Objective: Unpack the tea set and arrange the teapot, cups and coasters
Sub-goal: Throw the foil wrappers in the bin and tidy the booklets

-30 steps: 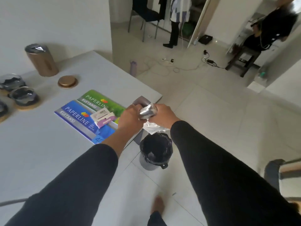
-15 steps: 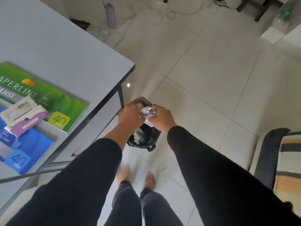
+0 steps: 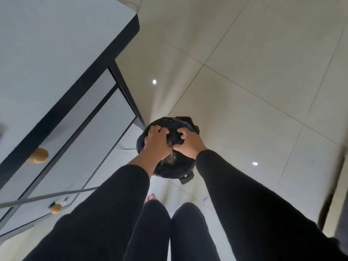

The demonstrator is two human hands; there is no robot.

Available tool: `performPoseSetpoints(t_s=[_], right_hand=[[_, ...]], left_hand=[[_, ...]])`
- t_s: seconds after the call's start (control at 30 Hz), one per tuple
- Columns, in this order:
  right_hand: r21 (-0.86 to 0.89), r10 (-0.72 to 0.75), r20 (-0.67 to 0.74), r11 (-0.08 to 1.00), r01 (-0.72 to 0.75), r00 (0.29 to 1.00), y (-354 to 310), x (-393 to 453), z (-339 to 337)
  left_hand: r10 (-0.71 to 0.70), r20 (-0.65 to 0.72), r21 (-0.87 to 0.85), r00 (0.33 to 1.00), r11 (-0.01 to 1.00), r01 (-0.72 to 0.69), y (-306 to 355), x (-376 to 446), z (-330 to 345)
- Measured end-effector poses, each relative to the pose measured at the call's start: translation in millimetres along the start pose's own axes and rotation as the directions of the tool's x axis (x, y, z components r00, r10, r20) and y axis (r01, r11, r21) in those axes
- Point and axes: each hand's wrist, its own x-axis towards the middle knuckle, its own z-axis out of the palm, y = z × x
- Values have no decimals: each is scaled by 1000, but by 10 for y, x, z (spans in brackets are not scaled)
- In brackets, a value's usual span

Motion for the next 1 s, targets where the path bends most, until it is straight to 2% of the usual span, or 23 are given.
performPoseSetpoints(t_s=[0.13,0.33,0.63,0.8,1.0], right_hand=[[-67,41,2,997,-41,999,10,-245,-139],[-140,56,-38,988,-60,998,-441,-1064,-840],[-338,-191,-140,931,135,972,-1490,-2493,-1788],[-381,-361,-129,878,290,924,-2128,-3009,-1728],[-414,-508,-62,796,441,859,-2796,-3375,-1208]], left_hand=[[-26,21,-62,999,998,27,146,-183,-122],[17,-15,-181,1000,983,-19,649,-763,-1014],[0,-262,-267,965,961,-72,1168,-1943,-2621],[-95,-381,-339,920,940,-43,871,-2616,-3152],[-286,-467,-388,836,917,97,17,-3294,-3429]])
